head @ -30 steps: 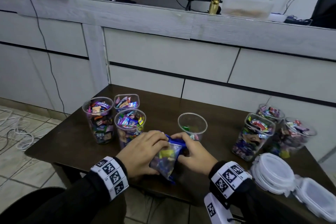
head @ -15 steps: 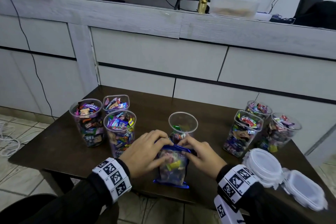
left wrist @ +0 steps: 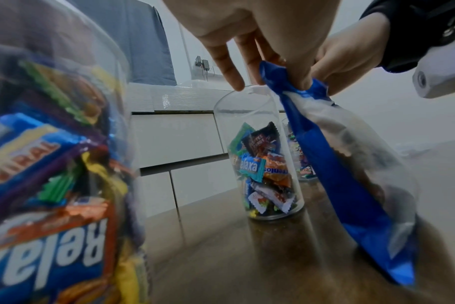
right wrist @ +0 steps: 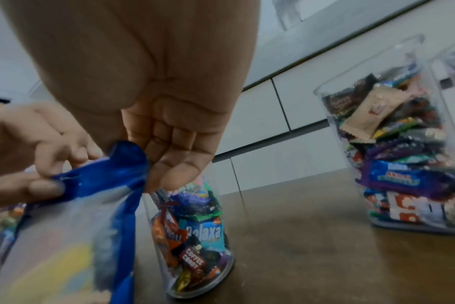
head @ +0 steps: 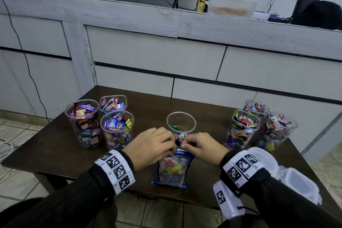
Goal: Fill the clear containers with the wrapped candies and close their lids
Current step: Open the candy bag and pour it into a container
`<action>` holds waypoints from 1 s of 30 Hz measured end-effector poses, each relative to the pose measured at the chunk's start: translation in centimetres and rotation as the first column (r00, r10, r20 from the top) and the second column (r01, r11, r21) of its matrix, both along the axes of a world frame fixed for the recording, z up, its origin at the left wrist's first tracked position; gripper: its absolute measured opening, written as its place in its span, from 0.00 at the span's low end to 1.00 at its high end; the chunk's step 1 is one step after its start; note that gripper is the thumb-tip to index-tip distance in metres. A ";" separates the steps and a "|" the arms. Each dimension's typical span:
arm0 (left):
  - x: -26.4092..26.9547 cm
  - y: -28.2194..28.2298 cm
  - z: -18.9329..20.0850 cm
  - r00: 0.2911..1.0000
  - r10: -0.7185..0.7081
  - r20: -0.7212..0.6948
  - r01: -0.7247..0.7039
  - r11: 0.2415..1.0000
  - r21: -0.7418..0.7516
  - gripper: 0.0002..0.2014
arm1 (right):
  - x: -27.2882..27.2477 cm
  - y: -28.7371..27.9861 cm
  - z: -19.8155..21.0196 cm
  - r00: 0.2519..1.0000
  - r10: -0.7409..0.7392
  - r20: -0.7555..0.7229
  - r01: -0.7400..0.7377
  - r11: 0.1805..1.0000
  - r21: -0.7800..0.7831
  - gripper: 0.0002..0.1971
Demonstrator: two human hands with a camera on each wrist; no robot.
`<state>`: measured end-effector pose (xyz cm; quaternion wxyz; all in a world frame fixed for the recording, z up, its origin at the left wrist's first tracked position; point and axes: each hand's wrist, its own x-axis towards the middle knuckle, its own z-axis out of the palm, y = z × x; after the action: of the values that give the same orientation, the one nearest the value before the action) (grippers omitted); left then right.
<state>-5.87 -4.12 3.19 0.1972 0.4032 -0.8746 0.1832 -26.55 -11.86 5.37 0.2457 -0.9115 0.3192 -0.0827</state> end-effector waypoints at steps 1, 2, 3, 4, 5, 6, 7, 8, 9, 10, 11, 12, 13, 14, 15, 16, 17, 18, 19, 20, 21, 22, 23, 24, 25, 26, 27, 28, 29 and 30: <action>0.0 0.0 -0.1 1.000 -0.011 0.002 0.011 1.000 0.003 0.08 | 0.2 0.1 0.1 0.999 0.005 -0.035 -0.006 1.000 -0.027 0.09; 0.0 -0.1 -0.2 1.000 -0.015 0.006 0.015 1.000 0.008 0.08 | 0.3 0.2 0.2 0.998 0.014 -0.063 -0.017 0.999 -0.048 0.09; 0.1 -0.1 -0.3 1.000 -0.016 0.011 0.015 1.000 0.011 0.07 | 0.4 0.3 0.3 0.996 0.029 -0.083 -0.034 0.998 -0.055 0.08; 0.2 0.0 -0.3 1.000 -0.014 0.014 0.014 1.000 0.014 0.06 | 0.4 0.4 0.5 0.994 0.050 -0.097 -0.055 0.997 -0.050 0.08; 0.2 0.0 -0.4 1.000 -0.011 0.013 0.010 1.000 0.018 0.06 | 0.4 0.4 0.7 0.992 0.074 -0.107 -0.078 0.996 -0.041 0.08; 0.3 0.0 -0.3 1.000 -0.006 0.010 0.005 1.000 0.026 0.06 | 0.4 0.4 1.0 0.989 0.095 -0.115 -0.100 0.994 -0.033 0.08; 0.3 0.0 -0.3 1.000 -0.001 0.009 0.000 1.000 0.030 0.07 | 0.5 0.3 1.2 0.986 0.112 -0.123 -0.117 0.993 -0.030 0.08; 0.3 0.0 -0.2 1.000 0.003 0.012 -0.003 1.000 0.027 0.08 | 0.5 0.3 1.4 0.984 0.123 -0.129 -0.128 0.991 -0.030 0.08; 0.3 0.0 -0.1 1.000 0.001 0.015 -0.001 1.000 0.017 0.09 | 0.6 0.3 1.5 0.982 0.128 -0.136 -0.134 0.990 -0.037 0.07; 0.4 0.0 0.0 1.000 -0.008 0.013 0.008 1.000 0.004 0.09 | 0.7 0.4 1.5 0.982 0.124 -0.141 -0.133 0.990 -0.055 0.07; 0.4 -0.1 0.1 1.000 -0.024 0.010 0.024 1.000 -0.017 0.08 | 0.8 0.4 1.6 0.984 0.111 -0.143 -0.123 0.989 -0.081 0.07; 0.3 -0.1 0.1 0.999 -0.042 0.010 0.042 0.998 -0.043 0.07 | 0.8 0.5 1.6 0.986 0.088 -0.143 -0.105 0.988 -0.113 0.06; 0.2 -0.1 0.1 0.998 -0.056 0.016 0.057 0.996 -0.074 0.06 | 0.9 0.6 1.6 0.988 0.060 -0.144 -0.082 0.985 -0.149 0.06; 0.1 -0.1 0.1 0.998 -0.065 0.027 0.067 0.993 -0.100 0.07 | 0.9 0.7 1.6 0.988 0.033 -0.149 -0.061 0.981 -0.185 0.06; 0.0 -0.2 0.0 0.997 -0.070 0.038 0.074 0.991 -0.114 0.07 | 0.9 0.9 1.7 0.987 0.011 -0.161 -0.046 0.976 -0.214 0.06; -0.1 -0.3 -0.2 0.996 -0.077 0.043 0.082 0.990 -0.111 0.08 | 1.0 1.0 1.7 0.984 -0.004 -0.178 -0.039 0.972 -0.233 0.06; -0.2 -0.4 -0.3 0.996 -0.085 0.040 0.088 0.992 -0.091 0.10 | 1.1 1.2 1.7 0.981 -0.012 -0.195 -0.036 0.970 -0.242 0.06; -0.3 -0.6 -0.5 0.996 -0.086 0.035 0.088 0.994 -0.067 0.11 | 1.3 1.5 1.8 0.978 -0.015 -0.206 -0.038 0.967 -0.251 0.06; -0.3 -0.7 -0.7 0.997 -0.076 0.031 0.077 0.996 -0.051 0.13 | 1.4 1.7 1.8 0.977 -0.015 -0.213 -0.042 0.964 -0.262 0.06; -0.3 -0.9 -0.9 0.998 -0.060 0.028 0.061 0.997 -0.044 0.14 | 1.6 1.9 1.8 0.976 -0.017 -0.217 -0.045 0.960 -0.276 0.05; -0.2 -1.0 -1.1 0.999 -0.045 0.022 0.046 0.998 -0.042 0.15 | 1.7 2.1 1.9 0.976 -0.019 -0.218 -0.046 0.956 -0.288 0.06; -0.1 -1.0 -1.3 0.999 -0.034 0.012 0.034 0.999 -0.036 0.15 | 1.8 2.3 1.8 0.976 -0.022 -0.218 -0.045 0.954 -0.297 0.06; 0.1 -1.1 -1.5 1.000 -0.028 0.000 0.028 0.999 -0.026 0.15 | 1.9 2.5 1.8 0.976 -0.024 -0.215 -0.043 0.953 -0.300 0.07; 0.1 -1.1 -1.7 1.000 -0.026 -0.010 0.026 1.000 -0.012 0.14 | 2.0 2.6 1.8 0.976 -0.027 -0.214 -0.039 0.955 -0.295 0.09; 0.2 -1.0 -1.9 1.000 -0.024 -0.017 0.024 1.000 0.003 0.14 | 2.1 2.7 1.7 0.976 -0.029 -0.214 -0.035 0.957 -0.289 0.10; 0.3 -1.0 -1.9 1.000 -0.020 -0.018 0.021 1.000 0.018 0.14 | 2.1 2.8 1.6 0.976 -0.031 -0.216 -0.033 0.957 -0.287 0.10; 0.3 -1.0 -1.9 1.000 -0.015 -0.017 0.015 0.999 0.030 0.14 | 2.2 2.9 1.6 0.976 -0.032 -0.216 -0.032 0.957 -0.288 0.10; 0.4 -1.0 -1.8 1.000 -0.009 -0.015 0.010 0.999 0.038 0.13 | 2.2 2.8 1.5 0.976 -0.033 -0.213 -0.030 0.957 -0.287 0.10; 0.5 -0.9 -1.6 1.000 -0.005 -0.014 0.005 0.999 0.042 0.13 | 2.2 2.8 1.5 0.978 -0.030 -0.207 -0.030 0.959 -0.281 0.10; 0.6 -0.8 -1.5 1.000 -0.001 -0.012 0.002 0.999 0.049 0.12 | 2.2 2.6 1.5 0.980 -0.020 -0.198 -0.034 0.964 -0.264 0.09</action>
<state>-5.27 -4.92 1.71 0.1928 0.4084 -0.8779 0.1589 -24.40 -9.23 6.89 0.0883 -0.9410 0.3251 -0.0322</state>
